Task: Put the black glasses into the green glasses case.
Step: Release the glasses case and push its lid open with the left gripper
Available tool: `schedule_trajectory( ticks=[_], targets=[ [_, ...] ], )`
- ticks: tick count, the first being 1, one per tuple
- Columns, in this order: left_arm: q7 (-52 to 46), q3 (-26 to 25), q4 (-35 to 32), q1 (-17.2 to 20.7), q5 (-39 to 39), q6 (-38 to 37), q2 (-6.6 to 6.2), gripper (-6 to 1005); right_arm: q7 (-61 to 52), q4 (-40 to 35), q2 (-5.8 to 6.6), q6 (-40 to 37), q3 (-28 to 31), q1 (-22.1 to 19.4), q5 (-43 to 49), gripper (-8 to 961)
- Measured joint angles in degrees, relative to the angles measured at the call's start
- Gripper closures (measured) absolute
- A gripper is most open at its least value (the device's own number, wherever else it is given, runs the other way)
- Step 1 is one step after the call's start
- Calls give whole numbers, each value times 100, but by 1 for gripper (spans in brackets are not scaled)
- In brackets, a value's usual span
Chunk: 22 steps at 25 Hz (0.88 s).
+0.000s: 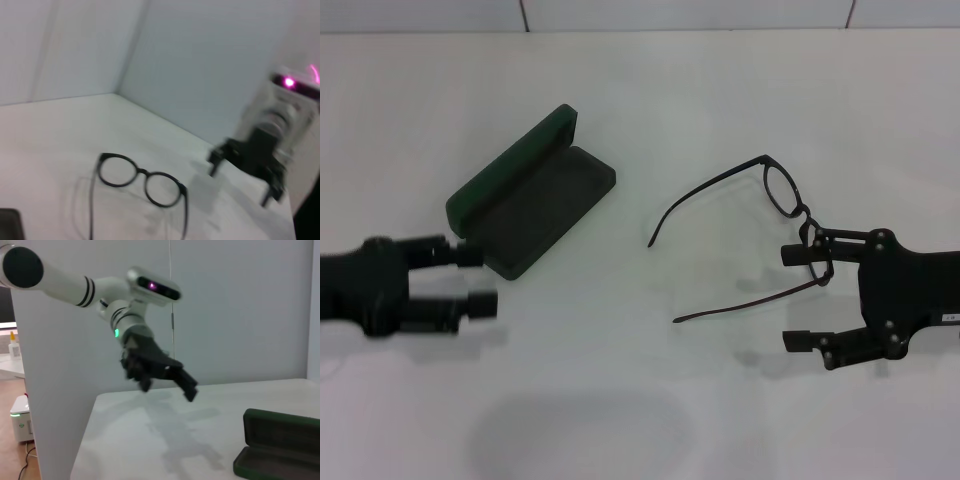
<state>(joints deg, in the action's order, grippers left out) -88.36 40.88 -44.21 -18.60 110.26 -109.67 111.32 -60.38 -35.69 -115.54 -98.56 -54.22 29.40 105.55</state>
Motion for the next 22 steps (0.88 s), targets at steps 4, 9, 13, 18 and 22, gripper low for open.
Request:
schedule_trajectory(
  ticks=[4,9,13,18,22],
  targets=[
    [-1253,-23,-34,-355,107,508,-107,141,0,0,1,-37,-6,-3,0,81],
    [-2379,-14,-300,-1074,856,1019,-275,142,0,-1,7,-56,-10,-5,0,81],
    [-3190,42,-1003,-1701,1903,1161,-218,141,0,-2,6,-61,-68,-5,0,81],
    [-4019,136,-1430,-2652,3356,1290,-67,142,-3,-1,-2,-38,-111,25,1,81],
    [-4430,631,-1286,-3078,4058,1652,-10,153,-6,7,-20,7,-208,76,-7,81]
  ],
)
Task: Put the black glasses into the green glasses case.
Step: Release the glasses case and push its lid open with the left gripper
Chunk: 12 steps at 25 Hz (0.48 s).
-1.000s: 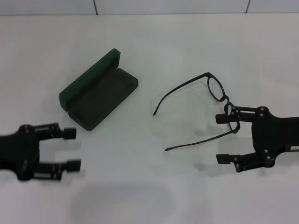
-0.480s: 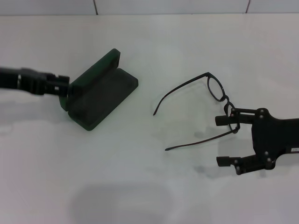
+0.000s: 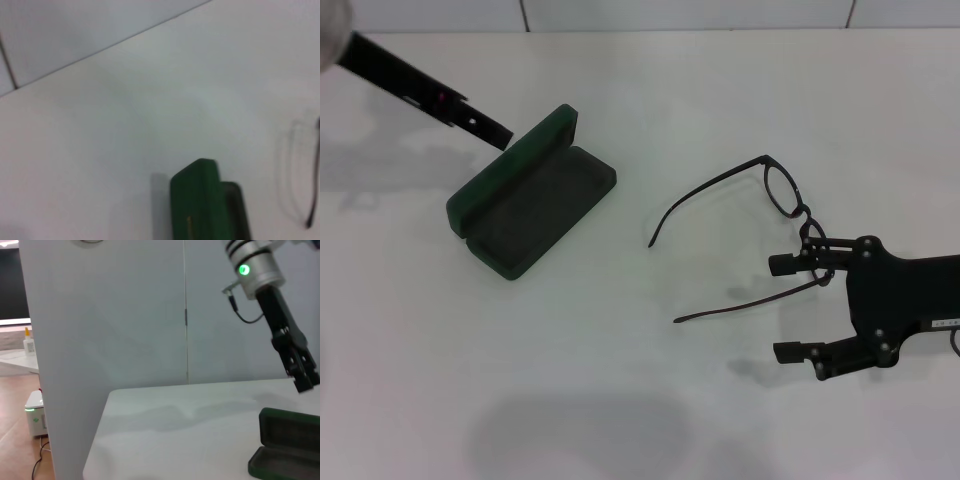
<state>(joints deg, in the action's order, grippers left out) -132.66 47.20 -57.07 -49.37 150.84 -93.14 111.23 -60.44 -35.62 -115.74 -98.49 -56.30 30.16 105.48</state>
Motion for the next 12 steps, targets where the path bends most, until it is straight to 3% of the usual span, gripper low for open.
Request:
schedule_trajectory(
  ticks=[4,9,12],
  targets=[
    [-159,509,388,-304,389,424,116,165,-12,3,16,20,-16,-38,-28,81],
    [-227,886,562,-357,540,718,250,179,-42,3,20,60,-13,-46,-2,82],
    [-266,1027,675,-370,554,853,263,188,-43,3,21,67,-13,-46,0,82]
  ],
)
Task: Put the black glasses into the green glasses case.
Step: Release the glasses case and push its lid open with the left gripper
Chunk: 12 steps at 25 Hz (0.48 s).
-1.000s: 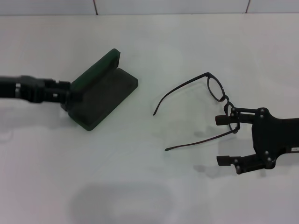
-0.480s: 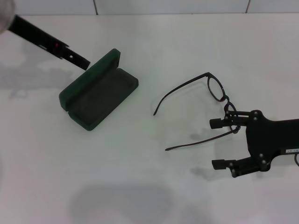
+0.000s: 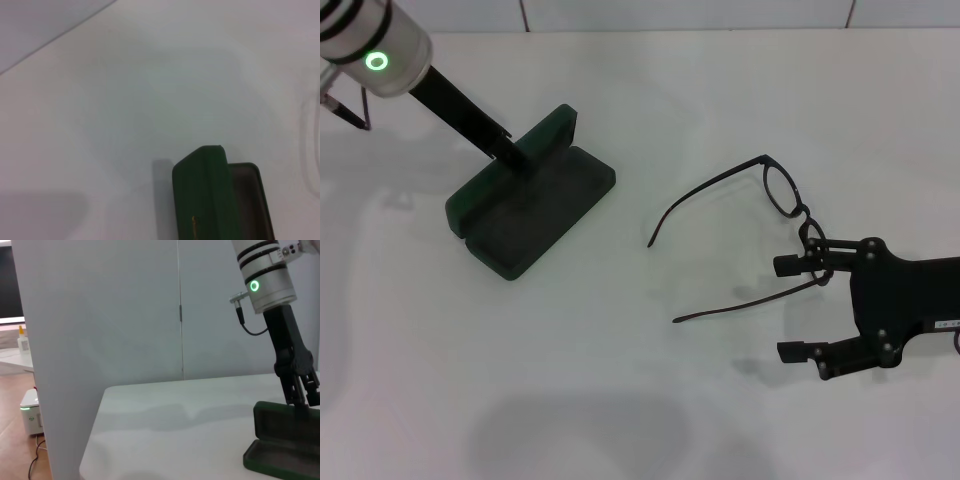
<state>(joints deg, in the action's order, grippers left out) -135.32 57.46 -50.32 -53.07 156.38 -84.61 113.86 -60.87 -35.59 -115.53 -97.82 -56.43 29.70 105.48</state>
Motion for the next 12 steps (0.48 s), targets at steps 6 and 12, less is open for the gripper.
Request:
schedule_trajectory(
  ticks=[6,12],
  targets=[
    [2,38,22,3,242,183,97,185,-3,0,1,10,1,1,0,82],
    [147,104,-26,35,312,250,175,250,-4,0,-2,61,1,0,0,82]
  ],
)
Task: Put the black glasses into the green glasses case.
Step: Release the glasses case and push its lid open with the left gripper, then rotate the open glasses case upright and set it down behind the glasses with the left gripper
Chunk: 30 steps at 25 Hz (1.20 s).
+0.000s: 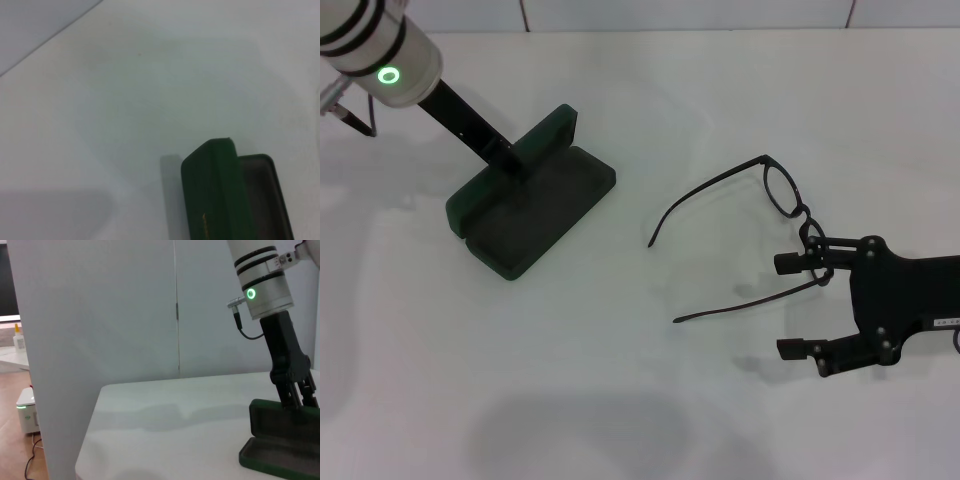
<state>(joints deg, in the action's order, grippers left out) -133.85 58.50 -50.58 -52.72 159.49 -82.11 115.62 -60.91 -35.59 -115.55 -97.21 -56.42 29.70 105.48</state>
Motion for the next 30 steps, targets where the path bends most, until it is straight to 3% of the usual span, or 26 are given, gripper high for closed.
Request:
schedule_trajectory(
  ticks=[4,7,13,21,30],
  targets=[
    [67,3,-6,0,-19,2,5,294,0,0,4,5,3,-13,-3,82],
    [120,3,-8,-11,-21,2,5,488,0,0,5,19,5,-15,-5,82],
    [395,-9,-12,-5,-175,1,20,723,0,0,7,59,12,-18,-4,82],
    [795,12,-391,77,-222,-78,49,780,0,-1,7,80,0,-26,-25,83],
    [2057,360,-864,229,-229,-151,156,794,0,0,6,62,0,-41,-38,83]
  ],
)
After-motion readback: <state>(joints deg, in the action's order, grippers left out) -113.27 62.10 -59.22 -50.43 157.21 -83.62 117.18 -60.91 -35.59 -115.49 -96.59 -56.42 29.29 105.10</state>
